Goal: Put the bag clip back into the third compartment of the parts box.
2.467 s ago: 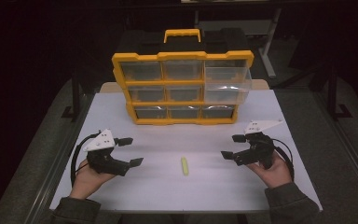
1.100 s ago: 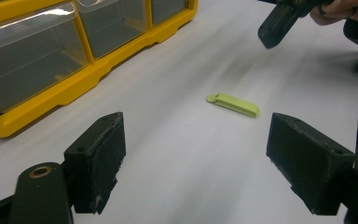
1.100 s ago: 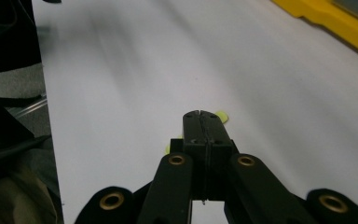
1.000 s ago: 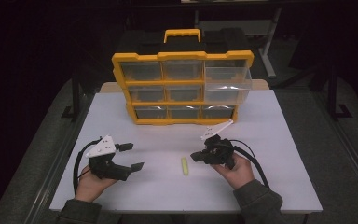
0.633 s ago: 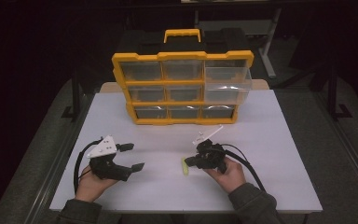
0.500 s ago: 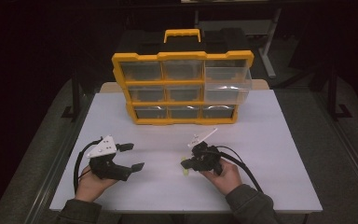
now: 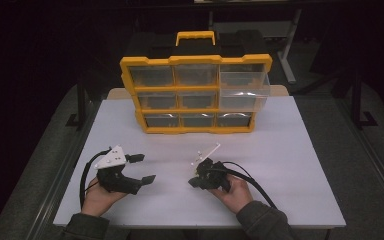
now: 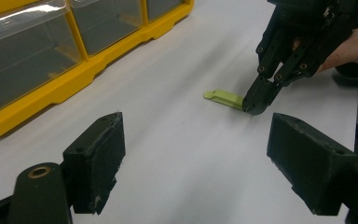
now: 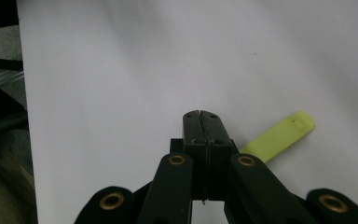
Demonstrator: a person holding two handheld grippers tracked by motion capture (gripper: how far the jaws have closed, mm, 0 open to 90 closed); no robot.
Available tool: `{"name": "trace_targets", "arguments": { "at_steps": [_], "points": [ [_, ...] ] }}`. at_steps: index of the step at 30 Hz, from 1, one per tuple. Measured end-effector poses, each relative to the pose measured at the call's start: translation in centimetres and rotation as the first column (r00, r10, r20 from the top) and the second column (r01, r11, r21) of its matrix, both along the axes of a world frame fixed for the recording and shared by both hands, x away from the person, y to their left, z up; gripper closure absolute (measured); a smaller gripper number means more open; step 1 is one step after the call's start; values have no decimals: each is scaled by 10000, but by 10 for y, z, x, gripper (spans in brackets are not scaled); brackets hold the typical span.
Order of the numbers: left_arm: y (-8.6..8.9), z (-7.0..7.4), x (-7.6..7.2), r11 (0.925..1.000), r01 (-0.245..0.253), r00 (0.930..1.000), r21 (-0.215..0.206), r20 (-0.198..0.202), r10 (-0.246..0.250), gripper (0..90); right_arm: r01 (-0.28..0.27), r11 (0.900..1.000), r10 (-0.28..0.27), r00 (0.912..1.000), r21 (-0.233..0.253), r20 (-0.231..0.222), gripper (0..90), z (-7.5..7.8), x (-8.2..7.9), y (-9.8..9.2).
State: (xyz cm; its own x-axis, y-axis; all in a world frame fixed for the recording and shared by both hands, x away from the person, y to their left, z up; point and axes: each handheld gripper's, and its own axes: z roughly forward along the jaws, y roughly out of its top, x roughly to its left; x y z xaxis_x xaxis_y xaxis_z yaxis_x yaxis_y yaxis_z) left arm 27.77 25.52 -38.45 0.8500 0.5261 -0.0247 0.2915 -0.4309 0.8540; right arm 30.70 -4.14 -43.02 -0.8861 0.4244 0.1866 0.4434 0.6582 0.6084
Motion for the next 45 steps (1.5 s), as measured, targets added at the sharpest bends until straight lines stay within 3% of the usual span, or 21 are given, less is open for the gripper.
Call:
{"name": "trace_targets", "arguments": {
  "at_steps": [7,35,42,45],
  "points": [
    [0,-1,0,10000,-10,10000,-17,-19,10,191,-112,9994,115,9999,-341,96,886,-5,3,1],
    [-3,-2,-1,9998,127,9999,141,-119,-125,193,542,9977,-543,9985,-403,-36,886,-1,5,-26],
    [-5,-3,-1,9996,221,9996,159,-200,-218,200,584,9983,-585,9978,-17,-307,877,2,3,-28],
    [-5,-3,-1,9997,209,9995,156,-223,-206,200,704,9972,-700,9974,250,-188,830,8,2,-30]
  ]
}}
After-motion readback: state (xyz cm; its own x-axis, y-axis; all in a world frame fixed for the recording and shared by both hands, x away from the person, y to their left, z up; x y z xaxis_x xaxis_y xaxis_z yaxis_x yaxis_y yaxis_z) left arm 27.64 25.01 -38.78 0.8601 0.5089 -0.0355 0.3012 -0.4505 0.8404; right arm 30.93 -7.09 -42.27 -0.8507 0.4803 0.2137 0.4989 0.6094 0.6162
